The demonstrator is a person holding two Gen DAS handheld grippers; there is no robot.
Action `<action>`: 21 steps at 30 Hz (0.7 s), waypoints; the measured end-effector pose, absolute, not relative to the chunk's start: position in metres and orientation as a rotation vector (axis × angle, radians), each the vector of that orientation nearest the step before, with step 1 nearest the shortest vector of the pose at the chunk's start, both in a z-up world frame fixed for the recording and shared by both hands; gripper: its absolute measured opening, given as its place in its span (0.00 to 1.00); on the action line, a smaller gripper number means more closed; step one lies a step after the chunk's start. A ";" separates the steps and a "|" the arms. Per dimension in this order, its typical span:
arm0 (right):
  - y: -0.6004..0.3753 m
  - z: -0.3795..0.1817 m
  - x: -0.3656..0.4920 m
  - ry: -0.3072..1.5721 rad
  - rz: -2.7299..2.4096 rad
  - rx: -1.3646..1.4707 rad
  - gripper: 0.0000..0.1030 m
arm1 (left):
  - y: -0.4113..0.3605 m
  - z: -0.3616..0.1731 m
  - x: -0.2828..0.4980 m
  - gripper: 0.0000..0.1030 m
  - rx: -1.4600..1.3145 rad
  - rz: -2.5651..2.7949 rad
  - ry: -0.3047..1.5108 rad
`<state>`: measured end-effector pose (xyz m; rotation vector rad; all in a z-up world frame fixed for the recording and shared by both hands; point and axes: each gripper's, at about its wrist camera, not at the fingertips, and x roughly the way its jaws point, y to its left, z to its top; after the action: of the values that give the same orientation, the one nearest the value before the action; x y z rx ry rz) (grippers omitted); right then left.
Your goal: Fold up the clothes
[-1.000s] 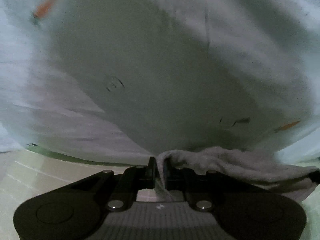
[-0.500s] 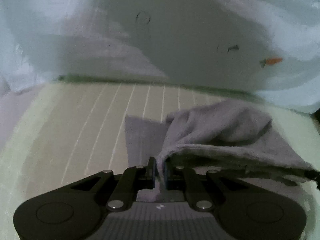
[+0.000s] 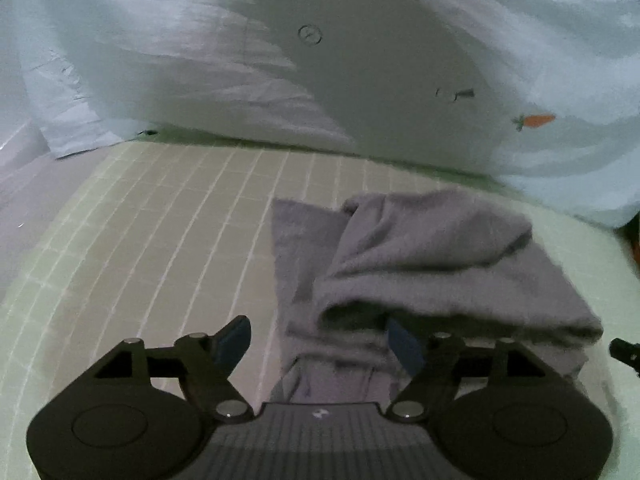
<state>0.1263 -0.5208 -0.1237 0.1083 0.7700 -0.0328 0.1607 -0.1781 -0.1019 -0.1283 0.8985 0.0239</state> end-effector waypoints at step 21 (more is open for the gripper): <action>-0.538 -0.184 0.004 1.067 -0.066 0.239 0.71 | -0.147 -0.164 0.037 0.76 -0.138 0.089 1.191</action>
<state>0.0042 -0.5377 -0.1837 0.2395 1.0675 -0.0658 0.0368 -0.1466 -0.1642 -0.1385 1.1907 0.0889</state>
